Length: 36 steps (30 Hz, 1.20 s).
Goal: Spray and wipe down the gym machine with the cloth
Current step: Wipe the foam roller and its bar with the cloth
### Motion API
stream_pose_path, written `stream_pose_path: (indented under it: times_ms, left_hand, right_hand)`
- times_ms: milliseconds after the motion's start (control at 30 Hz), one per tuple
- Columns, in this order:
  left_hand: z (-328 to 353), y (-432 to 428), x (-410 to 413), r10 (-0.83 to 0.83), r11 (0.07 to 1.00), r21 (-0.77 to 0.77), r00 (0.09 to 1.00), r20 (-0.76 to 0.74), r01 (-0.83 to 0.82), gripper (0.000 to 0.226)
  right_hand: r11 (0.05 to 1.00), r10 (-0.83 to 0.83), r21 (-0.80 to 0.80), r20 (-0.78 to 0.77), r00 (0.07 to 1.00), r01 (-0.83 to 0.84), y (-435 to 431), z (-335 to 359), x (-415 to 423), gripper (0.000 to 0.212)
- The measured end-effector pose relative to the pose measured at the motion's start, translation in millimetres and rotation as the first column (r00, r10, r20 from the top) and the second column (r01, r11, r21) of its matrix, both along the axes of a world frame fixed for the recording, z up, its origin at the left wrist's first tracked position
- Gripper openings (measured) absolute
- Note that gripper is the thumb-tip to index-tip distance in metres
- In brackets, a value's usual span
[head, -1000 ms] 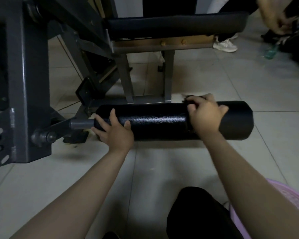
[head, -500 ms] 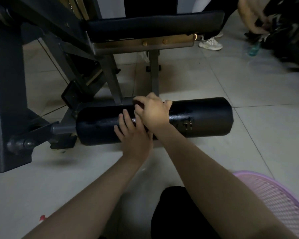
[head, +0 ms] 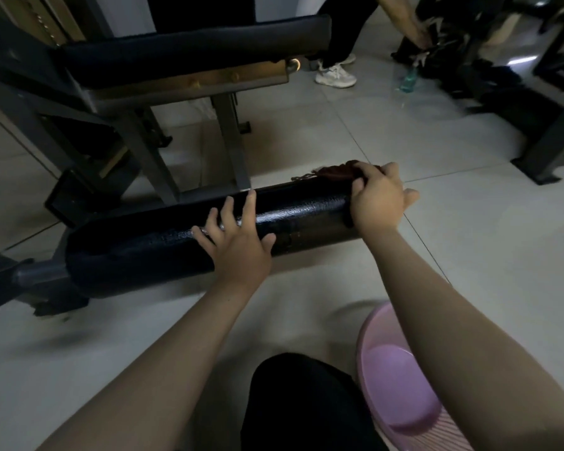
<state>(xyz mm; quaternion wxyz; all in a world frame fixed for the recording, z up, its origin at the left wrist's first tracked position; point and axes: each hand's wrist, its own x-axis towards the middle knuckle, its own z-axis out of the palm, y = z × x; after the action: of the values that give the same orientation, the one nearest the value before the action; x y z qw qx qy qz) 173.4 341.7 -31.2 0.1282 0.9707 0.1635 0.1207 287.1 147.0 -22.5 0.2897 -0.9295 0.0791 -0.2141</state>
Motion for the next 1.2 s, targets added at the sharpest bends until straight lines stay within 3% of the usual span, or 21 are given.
stream_pose_path:
  times_ms: [133,267,367,533,667,733,800,833,933,1033,1200]
  left_hand:
    - [-3.7,-5.3,-2.0,0.011,1.0,-0.012,0.999,0.035,-0.01,0.076]
    - [-3.9,-4.6,0.7,0.02,0.997,-0.078,0.999,0.039,-0.017,0.076]
    - [-2.9,-1.4,3.6,0.017,0.992,-0.122,0.998,0.062,-0.01,0.082]
    - [11.7,16.1,27.2,-0.009,0.991,-0.134,0.999,0.044,0.015,0.064]
    - [28.1,23.6,58.9,0.034,0.985,-0.169,0.999,0.003,-0.033,0.055]
    - [25.4,6.4,56.3,-0.015,0.987,-0.157,0.987,0.16,0.04,0.05]
    - [15.1,-23.8,44.9,-0.203,0.946,-0.162,0.905,0.374,0.28,0.047]
    - [8.2,-37.5,40.1,-0.275,0.905,-0.194,0.87,0.41,0.378,0.048]
    - [-5.0,-54.7,38.9,-0.326,0.902,-0.17,0.884,0.336,0.397,0.056]
    - [-3.5,-66.2,52.8,-0.359,0.931,0.017,0.902,0.239,0.366,0.066]
    - [-0.1,-98.6,80.8,-0.45,0.893,0.089,0.882,0.137,0.442,0.052]
  right_hand:
    - [0.993,0.008,0.117,-0.036,0.999,-0.004,25.9,3.9,-6.6,0.038]
    - [0.941,0.339,0.013,-0.019,0.941,-0.338,101.8,6.9,-41.8,0.032]
    - [0.895,0.441,0.063,0.008,0.897,-0.441,128.2,14.3,-56.1,0.03]
    - [0.938,0.332,0.082,0.073,0.94,-0.338,94.4,14.3,-42.4,0.032]
    - [0.956,0.2,0.221,0.002,0.98,-0.195,61.6,9.3,-22.7,0.033]
    - [0.953,0.18,0.254,-0.026,0.983,-0.168,58.6,9.6,-18.1,0.034]
    - [0.935,0.259,0.259,-0.031,0.965,-0.243,62.0,12.9,-21.9,0.037]
    - [0.909,0.322,0.286,-0.025,0.946,-0.302,62.3,12.4,-23.8,0.039]
    - [0.881,0.363,0.328,-0.005,0.932,-0.341,47.0,7.1,-25.6,0.045]
    - [0.934,0.152,0.327,-0.007,0.988,-0.142,19.9,-6.2,-16.6,0.045]
    - [0.864,0.127,0.501,-0.116,0.985,-0.052,5.0,-28.4,-14.6,0.042]
